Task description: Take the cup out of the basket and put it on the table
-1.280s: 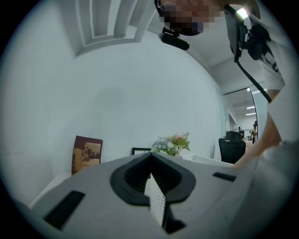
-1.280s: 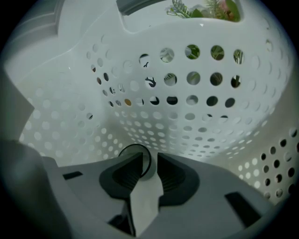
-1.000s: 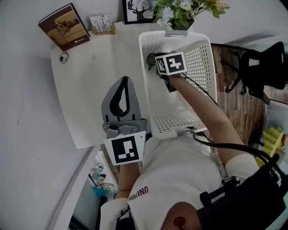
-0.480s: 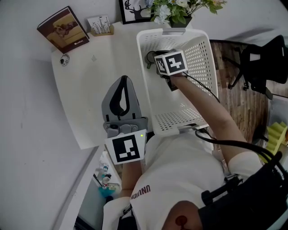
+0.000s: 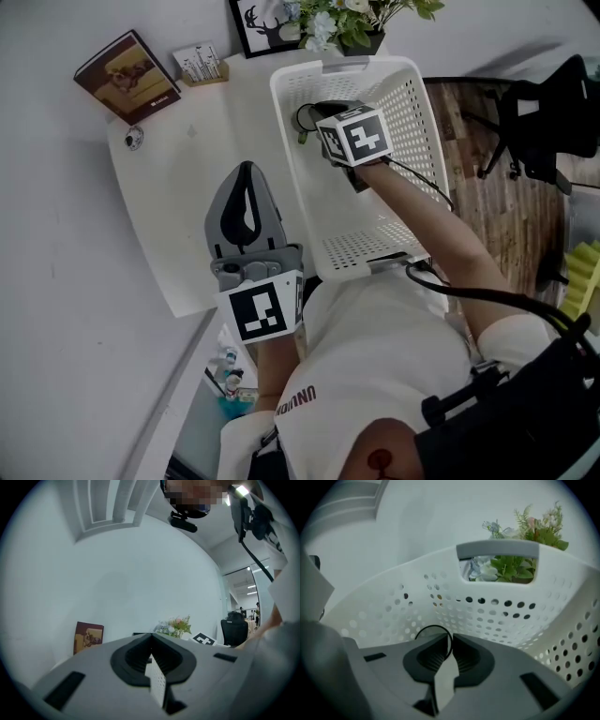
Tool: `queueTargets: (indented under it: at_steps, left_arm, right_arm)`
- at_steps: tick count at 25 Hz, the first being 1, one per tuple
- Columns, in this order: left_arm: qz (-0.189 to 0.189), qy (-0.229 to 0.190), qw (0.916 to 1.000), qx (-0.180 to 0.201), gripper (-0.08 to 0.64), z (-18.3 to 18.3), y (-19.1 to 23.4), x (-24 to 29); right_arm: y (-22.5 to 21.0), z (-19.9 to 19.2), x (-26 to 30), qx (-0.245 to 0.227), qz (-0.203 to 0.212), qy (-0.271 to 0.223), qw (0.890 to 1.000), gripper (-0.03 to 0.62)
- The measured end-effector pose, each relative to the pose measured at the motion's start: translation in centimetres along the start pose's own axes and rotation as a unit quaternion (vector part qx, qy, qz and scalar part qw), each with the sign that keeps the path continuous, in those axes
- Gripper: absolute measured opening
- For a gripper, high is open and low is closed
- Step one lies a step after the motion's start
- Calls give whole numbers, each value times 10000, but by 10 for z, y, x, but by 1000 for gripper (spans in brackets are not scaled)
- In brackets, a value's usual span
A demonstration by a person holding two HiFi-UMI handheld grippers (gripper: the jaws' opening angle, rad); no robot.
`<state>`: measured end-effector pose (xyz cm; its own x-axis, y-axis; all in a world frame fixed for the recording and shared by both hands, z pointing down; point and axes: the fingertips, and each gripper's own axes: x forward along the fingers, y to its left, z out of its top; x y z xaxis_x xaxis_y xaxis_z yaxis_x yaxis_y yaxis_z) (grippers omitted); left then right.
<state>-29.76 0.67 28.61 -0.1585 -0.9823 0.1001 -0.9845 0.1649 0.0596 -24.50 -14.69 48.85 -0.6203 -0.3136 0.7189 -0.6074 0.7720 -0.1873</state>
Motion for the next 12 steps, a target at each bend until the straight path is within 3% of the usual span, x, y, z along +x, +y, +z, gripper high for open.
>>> queueTargets:
  at_steps: [6, 12]
  left_arm:
    - [-118, -202, 9992, 327, 11, 8, -11, -1]
    - [-207, -253, 9986, 420, 11, 12, -27, -2]
  right_arm:
    - [4, 15, -25, 6, 142, -361, 9992, 48]
    - [7, 29, -53, -69, 216, -752, 9969, 48]
